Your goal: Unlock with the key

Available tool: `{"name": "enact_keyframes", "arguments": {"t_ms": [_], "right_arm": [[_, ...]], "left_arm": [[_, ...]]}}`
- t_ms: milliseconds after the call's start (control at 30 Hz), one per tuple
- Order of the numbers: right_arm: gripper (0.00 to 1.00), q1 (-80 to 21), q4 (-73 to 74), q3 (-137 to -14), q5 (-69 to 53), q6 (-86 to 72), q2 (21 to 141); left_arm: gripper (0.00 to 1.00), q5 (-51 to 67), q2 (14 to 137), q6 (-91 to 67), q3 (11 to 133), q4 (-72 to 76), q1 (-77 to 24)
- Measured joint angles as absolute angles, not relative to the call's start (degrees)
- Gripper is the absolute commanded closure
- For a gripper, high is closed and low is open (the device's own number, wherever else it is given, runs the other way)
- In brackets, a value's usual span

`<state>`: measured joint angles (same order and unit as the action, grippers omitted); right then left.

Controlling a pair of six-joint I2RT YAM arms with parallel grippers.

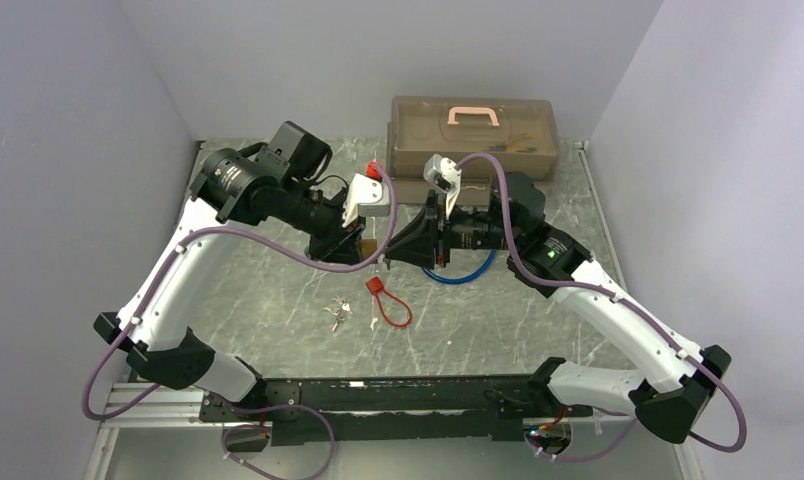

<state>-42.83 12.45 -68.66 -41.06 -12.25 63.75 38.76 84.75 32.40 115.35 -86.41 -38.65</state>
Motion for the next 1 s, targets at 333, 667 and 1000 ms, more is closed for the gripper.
{"name": "enact_keyframes", "arguments": {"t_ms": [333, 667, 1000], "right_arm": [[1.0, -42.78, 10.66, -68.73, -41.98, -14.13, 63.94], [1.0, -42.41, 6.48, -67.55, -45.25, -17.19, 64.55], [1.0, -42.02, -9.1, -59.57, -49.65, -27.2, 65.41]], "left_arm": [[1.0, 38.76, 84.07, 32.4, 114.61, -86.17, -38.61], [1.0, 38.63, 83.15, 32.38, 114.48, -86.26, -38.48], [1.0, 37.52, 84.86, 34.11, 116.16, -91.29, -38.44]]}}
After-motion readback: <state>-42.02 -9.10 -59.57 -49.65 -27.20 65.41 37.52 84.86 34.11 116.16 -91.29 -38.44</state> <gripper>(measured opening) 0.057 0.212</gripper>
